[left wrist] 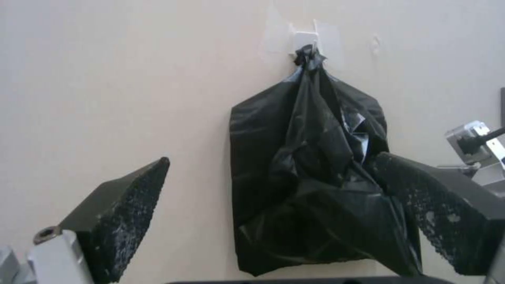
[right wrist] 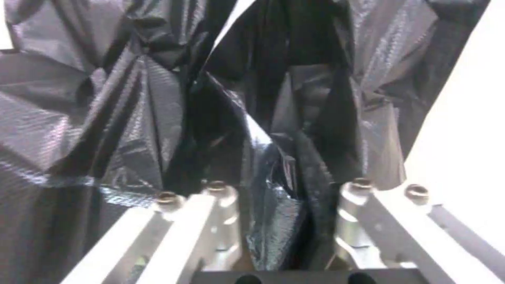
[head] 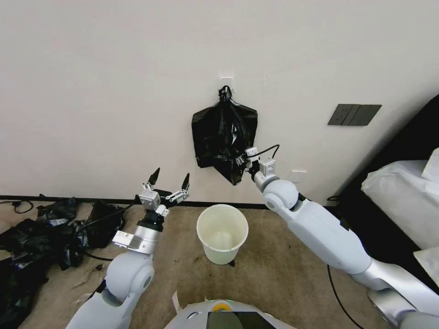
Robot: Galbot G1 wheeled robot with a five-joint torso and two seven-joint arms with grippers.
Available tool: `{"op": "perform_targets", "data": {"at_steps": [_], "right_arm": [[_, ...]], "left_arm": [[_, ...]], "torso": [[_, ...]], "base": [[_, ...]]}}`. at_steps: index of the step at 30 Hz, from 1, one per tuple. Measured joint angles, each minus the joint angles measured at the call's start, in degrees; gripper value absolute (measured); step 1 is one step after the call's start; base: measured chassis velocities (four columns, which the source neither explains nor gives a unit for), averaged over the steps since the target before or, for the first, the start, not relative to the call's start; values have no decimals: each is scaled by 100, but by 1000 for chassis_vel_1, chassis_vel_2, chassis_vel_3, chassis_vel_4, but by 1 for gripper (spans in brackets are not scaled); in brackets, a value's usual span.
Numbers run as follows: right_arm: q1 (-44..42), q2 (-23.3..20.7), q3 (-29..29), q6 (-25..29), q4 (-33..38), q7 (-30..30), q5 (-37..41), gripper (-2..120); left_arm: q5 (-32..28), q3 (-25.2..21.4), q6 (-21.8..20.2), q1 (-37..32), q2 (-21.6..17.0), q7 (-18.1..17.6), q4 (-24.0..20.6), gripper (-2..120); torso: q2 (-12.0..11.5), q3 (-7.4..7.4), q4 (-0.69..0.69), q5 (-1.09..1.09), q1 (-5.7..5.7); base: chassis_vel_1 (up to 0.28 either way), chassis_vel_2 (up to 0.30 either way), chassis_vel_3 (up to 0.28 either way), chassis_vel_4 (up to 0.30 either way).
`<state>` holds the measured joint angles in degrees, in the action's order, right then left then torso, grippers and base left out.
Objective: Place a trash bag onto the trash bin.
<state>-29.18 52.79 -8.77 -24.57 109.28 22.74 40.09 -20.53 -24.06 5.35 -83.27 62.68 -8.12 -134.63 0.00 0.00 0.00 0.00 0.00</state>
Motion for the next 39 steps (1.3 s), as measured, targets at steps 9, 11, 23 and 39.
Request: {"op": "perform_targets", "data": {"at_steps": [9, 11, 23, 39], "right_arm": [[-159, 30, 222, 171, 83, 43, 215, 0], [-385, 21, 443, 414, 275, -68, 345, 0], [-1699, -189, 1646, 1342, 1858, -884, 1060, 0], [-1869, -39, 1694, 1553, 1959, -1091, 588, 0]], "left_arm": [[-13, 46, -13, 28, 6, -10, 26, 100], [-29, 46, -15, 6, 2, -11, 7, 100], [-364, 182, -68, 398, -367, -25, -97, 100], [-1406, 2484, -575, 4109, -2479, -82, 860, 100]], "torso": [[0, 0, 1, 0, 0], [0, 0, 1, 0, 0], [0, 0, 1, -1, 0], [0, 1, 0, 0, 0]], "base": [[0, 0, 0, 0], [0, 0, 0, 0], [0, 0, 0, 0], [0, 0, 0, 0]]}}
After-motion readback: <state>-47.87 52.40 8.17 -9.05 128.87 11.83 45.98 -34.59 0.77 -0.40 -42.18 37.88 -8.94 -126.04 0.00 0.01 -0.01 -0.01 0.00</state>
